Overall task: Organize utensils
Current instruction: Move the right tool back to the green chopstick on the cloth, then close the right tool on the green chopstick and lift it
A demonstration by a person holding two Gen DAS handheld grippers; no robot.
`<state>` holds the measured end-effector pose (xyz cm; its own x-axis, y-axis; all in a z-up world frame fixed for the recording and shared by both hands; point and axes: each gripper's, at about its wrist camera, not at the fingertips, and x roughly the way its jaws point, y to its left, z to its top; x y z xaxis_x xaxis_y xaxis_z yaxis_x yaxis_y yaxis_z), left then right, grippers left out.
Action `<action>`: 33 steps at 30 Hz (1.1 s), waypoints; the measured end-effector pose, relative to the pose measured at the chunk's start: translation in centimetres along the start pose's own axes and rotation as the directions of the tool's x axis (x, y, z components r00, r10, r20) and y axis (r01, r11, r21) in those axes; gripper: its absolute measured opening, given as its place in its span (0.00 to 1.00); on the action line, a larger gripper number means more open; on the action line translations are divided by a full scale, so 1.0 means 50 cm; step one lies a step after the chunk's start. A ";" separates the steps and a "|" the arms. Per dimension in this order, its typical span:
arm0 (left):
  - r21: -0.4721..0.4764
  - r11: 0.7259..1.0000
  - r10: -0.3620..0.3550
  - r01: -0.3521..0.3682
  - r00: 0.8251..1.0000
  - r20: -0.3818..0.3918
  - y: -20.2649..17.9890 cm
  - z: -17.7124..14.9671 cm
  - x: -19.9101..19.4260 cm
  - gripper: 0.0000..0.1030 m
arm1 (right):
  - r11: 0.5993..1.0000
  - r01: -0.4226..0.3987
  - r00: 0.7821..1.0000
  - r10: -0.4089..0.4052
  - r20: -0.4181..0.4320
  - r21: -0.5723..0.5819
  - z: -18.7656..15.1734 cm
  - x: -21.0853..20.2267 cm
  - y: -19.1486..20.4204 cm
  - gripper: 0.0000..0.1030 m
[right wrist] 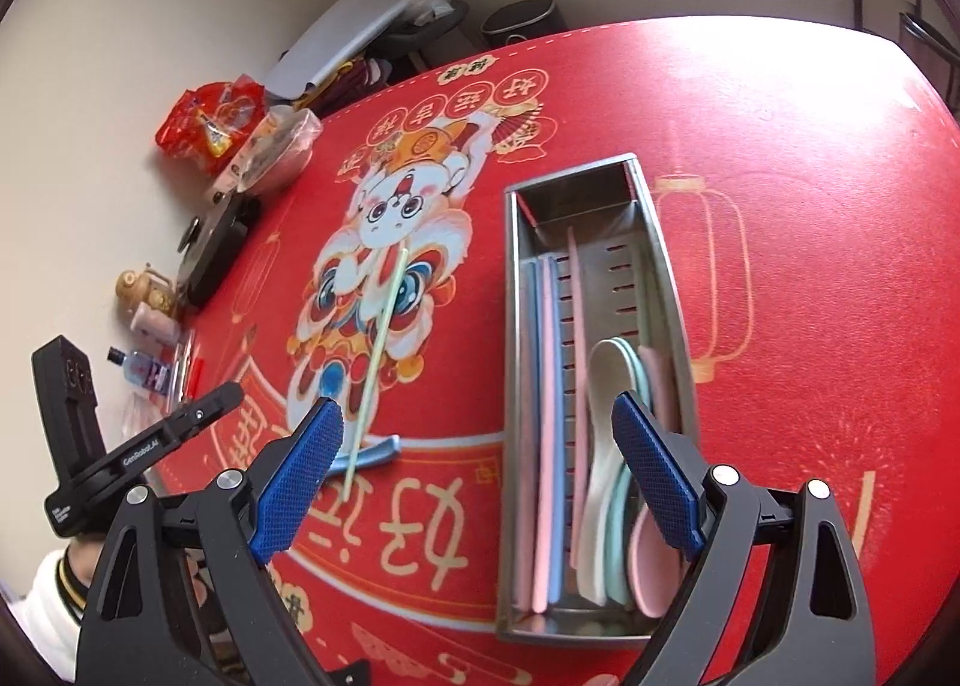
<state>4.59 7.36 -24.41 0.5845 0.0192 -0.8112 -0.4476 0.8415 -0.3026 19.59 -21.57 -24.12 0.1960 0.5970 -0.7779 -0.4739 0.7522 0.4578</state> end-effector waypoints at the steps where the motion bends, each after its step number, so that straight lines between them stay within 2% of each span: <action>1: 0.016 1.000 0.014 -0.014 1.000 0.003 0.010 -0.001 -0.004 0.30 | 1.000 -0.006 1.000 0.006 -0.006 0.002 0.001 0.008 0.012 0.85; 3: 0.055 0.998 0.032 -0.033 0.999 0.009 0.027 -0.002 -0.013 0.33 | 0.999 -0.032 0.999 0.032 -0.027 0.005 0.003 0.027 0.036 0.85; 6: 0.100 0.994 0.033 -0.033 0.999 0.010 0.044 -0.004 -0.021 0.33 | 1.000 -0.027 0.998 0.026 -0.059 -0.014 0.001 0.057 0.076 0.86; 10: 0.136 0.990 0.032 -0.033 0.999 0.008 0.071 -0.002 -0.025 0.35 | 1.000 0.013 0.996 -0.016 -0.092 -0.027 -0.002 0.104 0.122 0.86; 16: 0.147 0.988 0.050 -0.052 0.999 0.016 0.127 0.004 -0.028 0.39 | 0.987 0.069 0.992 -0.083 -0.093 -0.144 0.006 0.176 0.196 0.85; 17: 0.146 0.988 0.054 -0.056 0.998 0.017 0.139 0.005 -0.027 0.40 | 0.984 0.081 0.992 -0.095 -0.086 -0.157 0.011 0.189 0.206 0.80; 18: 0.143 0.988 0.058 -0.060 0.998 0.018 0.150 0.006 -0.028 0.42 | 0.981 0.095 0.990 -0.111 -0.085 -0.168 0.014 0.204 0.215 0.69; 20: 0.135 0.988 0.070 -0.073 0.997 0.022 0.173 0.010 -0.028 0.44 | 0.976 0.133 0.985 -0.150 -0.090 -0.174 0.021 0.237 0.225 0.63; 24: 0.108 0.990 0.088 -0.090 0.996 0.026 0.219 0.018 -0.029 0.51 | 0.964 0.202 0.970 -0.221 -0.102 -0.173 0.026 0.296 0.231 0.44; 25: 0.103 0.990 0.093 -0.096 0.995 0.029 0.229 0.021 -0.030 0.53 | 0.961 0.215 0.966 -0.235 -0.107 -0.172 0.026 0.308 0.232 0.42; 30: 0.078 0.989 0.120 -0.123 0.992 0.034 0.271 0.032 -0.031 0.73 | 0.949 0.257 0.953 -0.280 -0.117 -0.181 0.020 0.351 0.243 0.31; 33: 0.066 0.988 0.136 -0.138 0.990 0.030 0.290 0.037 -0.029 0.80 | 0.943 0.281 0.946 -0.303 -0.116 -0.176 0.019 0.366 0.246 0.28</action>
<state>-1.50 20.51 -26.72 0.5382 0.1495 -0.8295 -0.4784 0.8644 -0.1546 18.16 -1.11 -32.34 0.2293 0.3044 -0.9245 -0.5435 0.8280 0.1378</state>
